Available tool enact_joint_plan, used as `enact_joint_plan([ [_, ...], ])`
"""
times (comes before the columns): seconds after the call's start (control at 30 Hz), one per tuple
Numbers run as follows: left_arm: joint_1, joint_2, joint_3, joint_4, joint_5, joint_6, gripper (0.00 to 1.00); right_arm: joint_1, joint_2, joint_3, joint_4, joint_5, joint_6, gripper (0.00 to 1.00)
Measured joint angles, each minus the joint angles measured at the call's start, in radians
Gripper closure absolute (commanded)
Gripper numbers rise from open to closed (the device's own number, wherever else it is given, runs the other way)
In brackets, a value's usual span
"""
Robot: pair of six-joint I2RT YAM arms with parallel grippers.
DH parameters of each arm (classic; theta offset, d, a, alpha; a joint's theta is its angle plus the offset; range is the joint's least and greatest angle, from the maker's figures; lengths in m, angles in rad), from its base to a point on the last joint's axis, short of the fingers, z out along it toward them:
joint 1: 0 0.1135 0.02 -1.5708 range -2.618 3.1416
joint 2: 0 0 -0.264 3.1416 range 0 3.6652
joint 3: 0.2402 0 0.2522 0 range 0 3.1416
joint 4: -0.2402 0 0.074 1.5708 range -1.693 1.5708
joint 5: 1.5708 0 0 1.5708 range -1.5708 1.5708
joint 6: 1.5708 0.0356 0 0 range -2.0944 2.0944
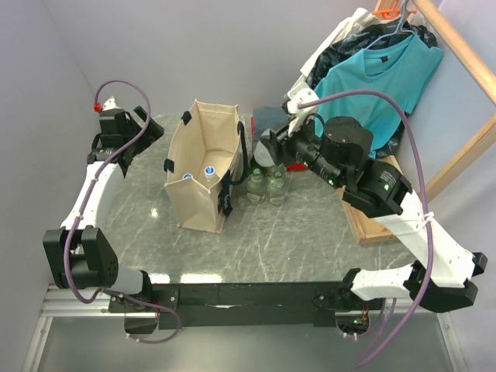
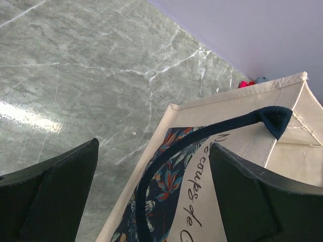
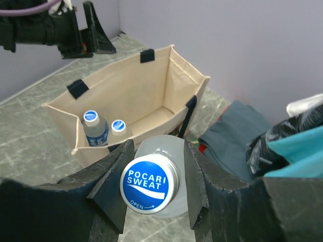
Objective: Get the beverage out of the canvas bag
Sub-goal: Place the drink at the center of the board.
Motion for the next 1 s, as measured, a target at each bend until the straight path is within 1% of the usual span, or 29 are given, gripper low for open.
enact_joint_plan([
  [0.2, -0.004, 0.000, 0.000, 0.000, 0.000, 0.000, 0.04, 0.000, -0.056, -0.065, -0.008, 0.072, 0.011, 1.00],
  [0.5, -0.011, 0.000, 0.000, 0.003, 0.000, 0.000, 0.04, -0.008, -0.084, -0.097, -0.015, 0.190, 0.027, 1.00],
  [0.77, -0.020, 0.000, -0.001, 0.004, 0.005, 0.000, 0.04, -0.028, -0.085, -0.097, -0.054, 0.161, 0.077, 1.00],
  [1.0, -0.027, 0.000, -0.010, 0.007, 0.008, 0.000, 0.04, -0.032, -0.104, -0.137, -0.099, 0.074, 0.145, 1.00],
])
